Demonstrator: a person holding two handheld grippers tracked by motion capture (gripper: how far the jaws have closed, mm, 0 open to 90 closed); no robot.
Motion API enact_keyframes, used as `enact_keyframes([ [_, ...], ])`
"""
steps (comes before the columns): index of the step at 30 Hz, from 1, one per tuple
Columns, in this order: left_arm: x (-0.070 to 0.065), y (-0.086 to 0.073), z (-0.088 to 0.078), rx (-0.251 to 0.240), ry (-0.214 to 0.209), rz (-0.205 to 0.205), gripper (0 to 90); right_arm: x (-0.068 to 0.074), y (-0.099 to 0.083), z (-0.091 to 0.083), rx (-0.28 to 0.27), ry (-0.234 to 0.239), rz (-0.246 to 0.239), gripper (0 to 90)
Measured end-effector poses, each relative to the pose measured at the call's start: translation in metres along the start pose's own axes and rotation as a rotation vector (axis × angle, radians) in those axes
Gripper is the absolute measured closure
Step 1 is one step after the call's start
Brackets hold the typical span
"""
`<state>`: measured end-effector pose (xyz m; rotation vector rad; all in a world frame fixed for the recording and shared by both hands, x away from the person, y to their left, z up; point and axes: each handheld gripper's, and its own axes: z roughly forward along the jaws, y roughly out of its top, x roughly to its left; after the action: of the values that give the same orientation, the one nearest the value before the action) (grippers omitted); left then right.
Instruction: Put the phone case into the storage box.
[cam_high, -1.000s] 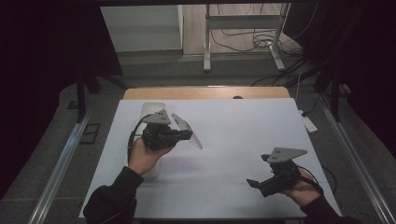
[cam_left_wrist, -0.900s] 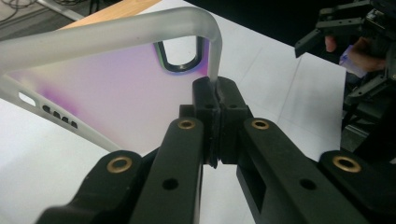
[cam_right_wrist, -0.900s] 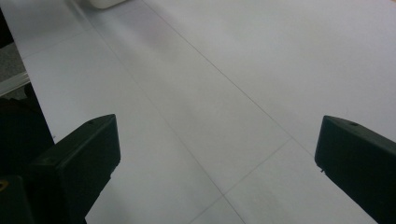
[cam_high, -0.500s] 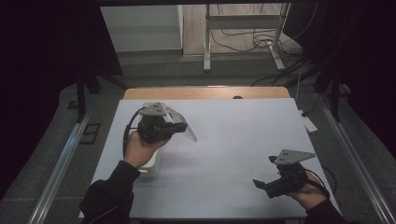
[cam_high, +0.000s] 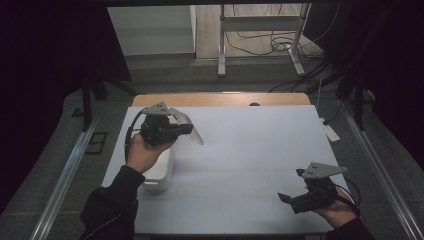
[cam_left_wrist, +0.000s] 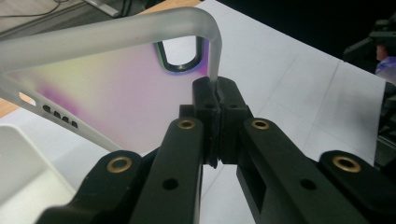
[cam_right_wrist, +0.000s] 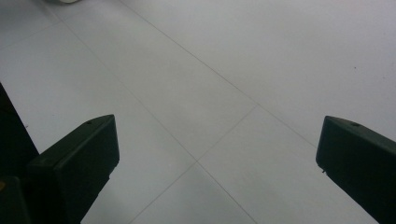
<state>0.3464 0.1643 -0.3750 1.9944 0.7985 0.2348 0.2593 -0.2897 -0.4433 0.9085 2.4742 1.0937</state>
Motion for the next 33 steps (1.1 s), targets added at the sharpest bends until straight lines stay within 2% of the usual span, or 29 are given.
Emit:
enact_keyframes([
  [12, 0.014, 0.005, -0.011, 0.011, 0.057, -0.021, 88.8, -0.006, -0.010, -0.006, -0.003, -0.031, 0.029, 0.0],
  [33, 0.042, 0.004, -0.028, 0.041, 0.150, -0.061, 88.8, -0.012, -0.025, -0.023, 0.010, -0.098, 0.116, 0.0],
])
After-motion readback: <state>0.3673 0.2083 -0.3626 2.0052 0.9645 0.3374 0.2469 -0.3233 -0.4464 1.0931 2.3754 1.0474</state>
